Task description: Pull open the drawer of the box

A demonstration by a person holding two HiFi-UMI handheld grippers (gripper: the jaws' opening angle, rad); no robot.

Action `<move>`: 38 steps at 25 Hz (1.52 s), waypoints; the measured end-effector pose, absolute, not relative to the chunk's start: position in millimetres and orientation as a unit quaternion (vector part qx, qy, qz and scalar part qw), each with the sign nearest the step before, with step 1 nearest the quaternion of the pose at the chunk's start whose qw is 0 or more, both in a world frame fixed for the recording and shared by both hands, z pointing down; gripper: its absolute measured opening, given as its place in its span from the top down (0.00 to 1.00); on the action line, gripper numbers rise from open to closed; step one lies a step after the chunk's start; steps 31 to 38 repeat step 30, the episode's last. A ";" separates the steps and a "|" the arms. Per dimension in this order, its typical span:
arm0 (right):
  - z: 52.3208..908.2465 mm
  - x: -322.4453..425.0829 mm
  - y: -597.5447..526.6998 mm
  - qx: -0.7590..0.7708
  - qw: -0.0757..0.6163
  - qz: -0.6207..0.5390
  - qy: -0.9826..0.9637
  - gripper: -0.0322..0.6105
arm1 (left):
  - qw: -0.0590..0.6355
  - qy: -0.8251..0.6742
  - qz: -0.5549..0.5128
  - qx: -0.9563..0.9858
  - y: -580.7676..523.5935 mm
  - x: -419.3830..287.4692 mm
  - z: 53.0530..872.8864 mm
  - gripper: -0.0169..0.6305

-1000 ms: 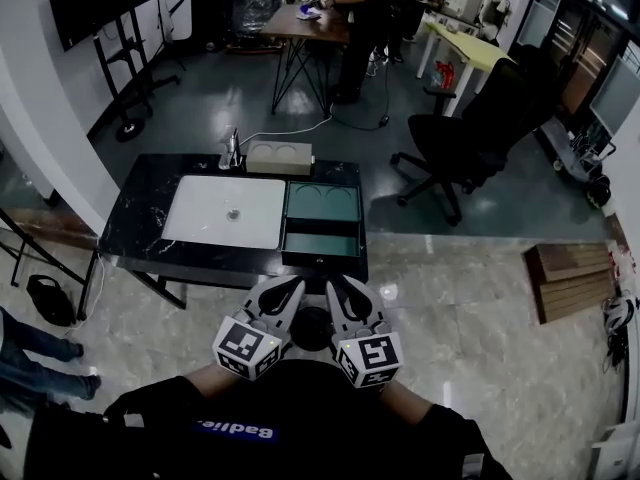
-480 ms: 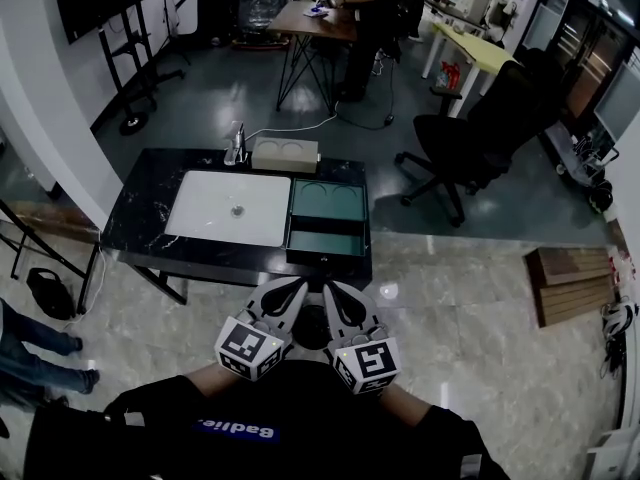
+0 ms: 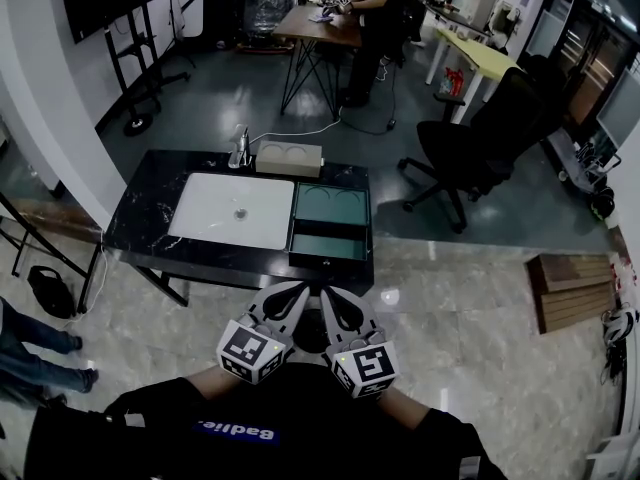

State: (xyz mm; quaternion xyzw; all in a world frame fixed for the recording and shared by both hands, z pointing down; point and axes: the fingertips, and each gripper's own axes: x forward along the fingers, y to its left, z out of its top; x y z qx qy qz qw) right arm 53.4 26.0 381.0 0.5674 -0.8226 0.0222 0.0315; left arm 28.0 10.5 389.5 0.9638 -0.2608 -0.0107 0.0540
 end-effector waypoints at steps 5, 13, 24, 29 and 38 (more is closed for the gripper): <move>383.0 51.2 26.4 0.566 0.031 0.024 -0.823 0.95 | 0.053 -0.263 -0.011 0.963 11.7 25.3 391.7 0.99; 381.3 50.4 26.7 0.566 0.028 0.024 -0.823 0.95 | 0.053 -0.265 -0.011 0.963 12.7 22.9 389.8 0.99; 383.1 51.6 27.5 0.567 0.026 0.027 -0.823 0.95 | 0.051 -0.264 -0.012 0.963 14.0 22.8 389.8 0.99; 384.5 51.4 26.4 0.567 0.026 0.027 -0.823 0.95 | 0.050 -0.264 -0.013 0.963 13.1 22.9 390.4 0.99; 384.8 51.3 26.3 0.566 0.026 0.028 -0.823 0.95 | 0.051 -0.265 -0.013 0.963 13.0 22.8 390.5 0.99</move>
